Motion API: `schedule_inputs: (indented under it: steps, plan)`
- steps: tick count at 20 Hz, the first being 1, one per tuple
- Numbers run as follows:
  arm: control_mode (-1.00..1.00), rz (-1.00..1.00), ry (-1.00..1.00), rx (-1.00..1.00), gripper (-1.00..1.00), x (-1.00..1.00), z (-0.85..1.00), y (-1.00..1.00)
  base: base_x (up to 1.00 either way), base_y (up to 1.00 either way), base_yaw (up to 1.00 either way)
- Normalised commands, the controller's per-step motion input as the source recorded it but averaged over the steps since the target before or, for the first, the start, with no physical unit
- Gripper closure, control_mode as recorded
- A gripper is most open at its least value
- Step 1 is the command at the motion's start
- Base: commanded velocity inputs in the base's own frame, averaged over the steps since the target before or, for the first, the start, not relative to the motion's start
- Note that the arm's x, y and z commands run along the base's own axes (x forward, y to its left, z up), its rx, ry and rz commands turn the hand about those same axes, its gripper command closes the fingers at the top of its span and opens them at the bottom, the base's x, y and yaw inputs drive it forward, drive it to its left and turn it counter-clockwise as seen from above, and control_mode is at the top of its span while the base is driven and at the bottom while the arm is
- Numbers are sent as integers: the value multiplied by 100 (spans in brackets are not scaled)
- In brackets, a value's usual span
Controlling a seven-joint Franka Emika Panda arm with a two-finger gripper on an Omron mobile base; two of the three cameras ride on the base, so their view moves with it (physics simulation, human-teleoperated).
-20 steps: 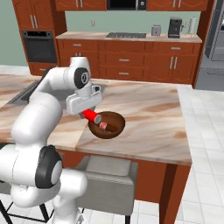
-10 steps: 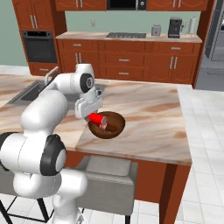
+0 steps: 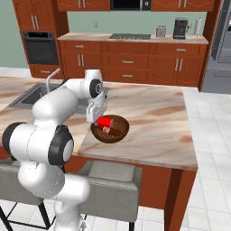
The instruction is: Open the fridge, grab two sodas, and place both sodas inside the bowl with ice on the dining counter.
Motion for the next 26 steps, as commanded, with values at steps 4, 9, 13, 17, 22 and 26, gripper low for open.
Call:
schedule_inputs:
  steps: [4, 9, 13, 17, 22, 26]
  plan:
    - [-100, 13, 4, 5, 100, 48, -23, 0, 0, 0, 0]
    - [-100, 5, 4, 3, 100, 40, -22, -3, 0, 0, 0]
    - [-100, 3, 4, 2, 100, 45, -23, -5, 0, 0, 0]
    - [-100, 2, 1, 0, 100, 18, -31, -5, 0, 0, 0]
    - [-100, 1, 0, 0, 100, 0, -29, -3, 0, 0, 0]
    - [-100, 1, 0, 0, 100, 3, -16, 0, 0, 0, 0]
